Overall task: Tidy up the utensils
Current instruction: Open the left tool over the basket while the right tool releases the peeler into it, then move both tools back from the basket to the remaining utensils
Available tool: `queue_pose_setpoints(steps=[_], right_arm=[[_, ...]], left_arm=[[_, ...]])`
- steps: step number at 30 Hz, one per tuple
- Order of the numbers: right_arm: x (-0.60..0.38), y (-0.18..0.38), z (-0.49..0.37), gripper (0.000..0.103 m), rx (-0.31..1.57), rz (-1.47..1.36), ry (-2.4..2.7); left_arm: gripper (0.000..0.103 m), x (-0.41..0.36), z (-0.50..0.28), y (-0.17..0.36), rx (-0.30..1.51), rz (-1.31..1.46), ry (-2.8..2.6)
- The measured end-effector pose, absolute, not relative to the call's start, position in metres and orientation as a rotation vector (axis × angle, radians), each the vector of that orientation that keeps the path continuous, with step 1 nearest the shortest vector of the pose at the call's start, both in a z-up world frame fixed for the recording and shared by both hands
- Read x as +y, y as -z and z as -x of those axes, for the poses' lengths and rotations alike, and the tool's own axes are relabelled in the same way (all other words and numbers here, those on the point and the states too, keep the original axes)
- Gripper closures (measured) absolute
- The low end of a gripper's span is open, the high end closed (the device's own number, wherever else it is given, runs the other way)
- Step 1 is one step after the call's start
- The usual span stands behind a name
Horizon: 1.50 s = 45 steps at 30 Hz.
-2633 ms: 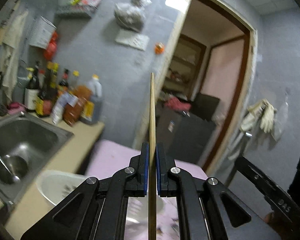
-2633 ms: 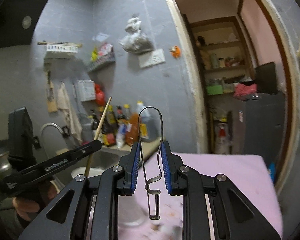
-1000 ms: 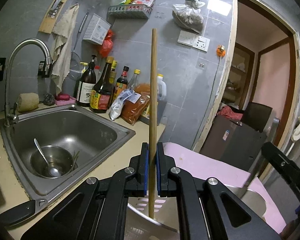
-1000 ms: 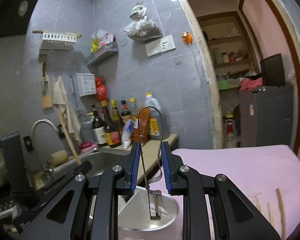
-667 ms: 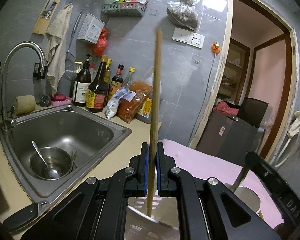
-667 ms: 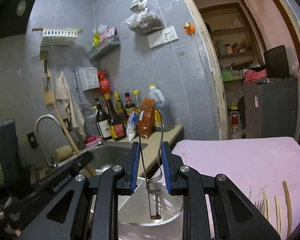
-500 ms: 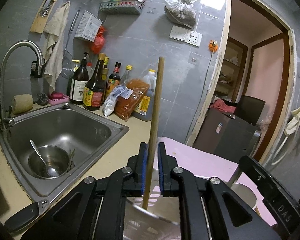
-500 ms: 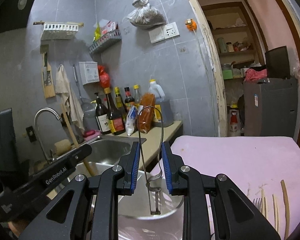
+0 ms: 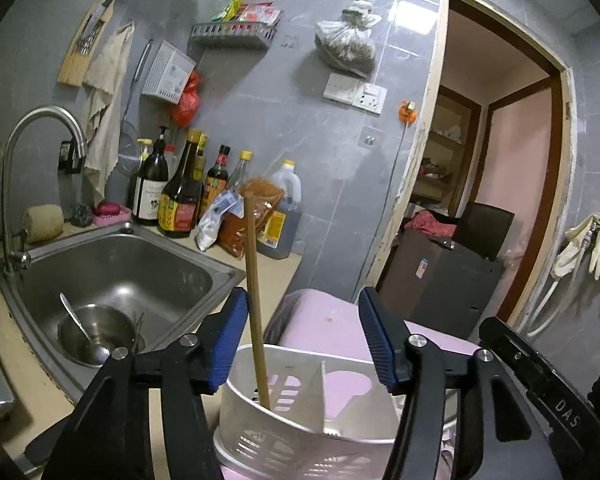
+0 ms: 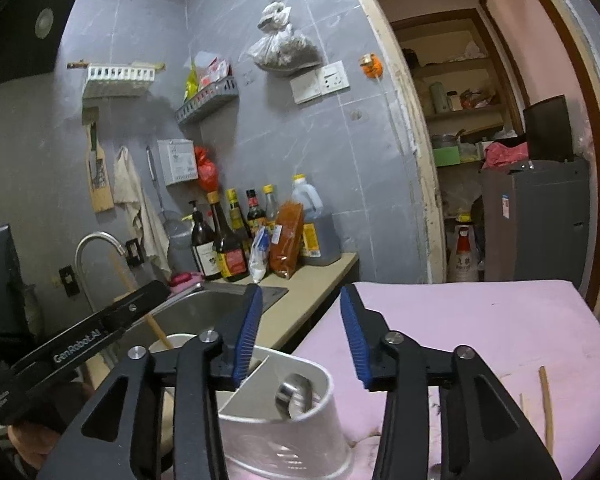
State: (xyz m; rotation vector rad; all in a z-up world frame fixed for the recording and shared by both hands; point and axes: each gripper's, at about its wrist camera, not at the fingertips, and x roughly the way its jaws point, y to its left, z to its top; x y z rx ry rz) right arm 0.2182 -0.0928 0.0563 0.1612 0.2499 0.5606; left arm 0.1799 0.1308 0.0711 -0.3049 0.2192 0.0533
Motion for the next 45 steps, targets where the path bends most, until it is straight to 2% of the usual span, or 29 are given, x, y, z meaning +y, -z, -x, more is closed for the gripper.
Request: queue_pose_setpoints(steps=[8, 11, 17, 19, 36, 45], right_arm=[[-0.127, -0.073, -0.198, 0.031, 0.169, -0.143, -0.481], [-0.143, -0.080, -0.188, 0.024, 0.131, -0.129, -0.447], [-0.174, -0.092, -0.167, 0.004, 0.075, -0.075, -0.382], [-0.186, -0.094, -0.160, 0.000, 0.061, -0.066, -0.360], [-0.240, -0.090, -0.133, 0.000, 0.042, -0.044, -0.233], [-0.253, -0.082, -0.127, 0.000, 0.077, -0.005, -0.198]], left_arm=[[0.020, 0.102, -0.155, -0.093, 0.113, 0.219, -0.058], [0.010, 0.089, -0.147, -0.101, 0.080, 0.195, -0.043], [0.007, 0.060, -0.137, -0.109, 0.068, 0.162, 0.034], [0.007, 0.050, -0.136, -0.109, 0.072, 0.154, 0.057], [0.006, 0.005, -0.126, -0.113, 0.054, 0.112, 0.155], [0.006, -0.015, -0.121, -0.100, 0.109, 0.107, 0.209]])
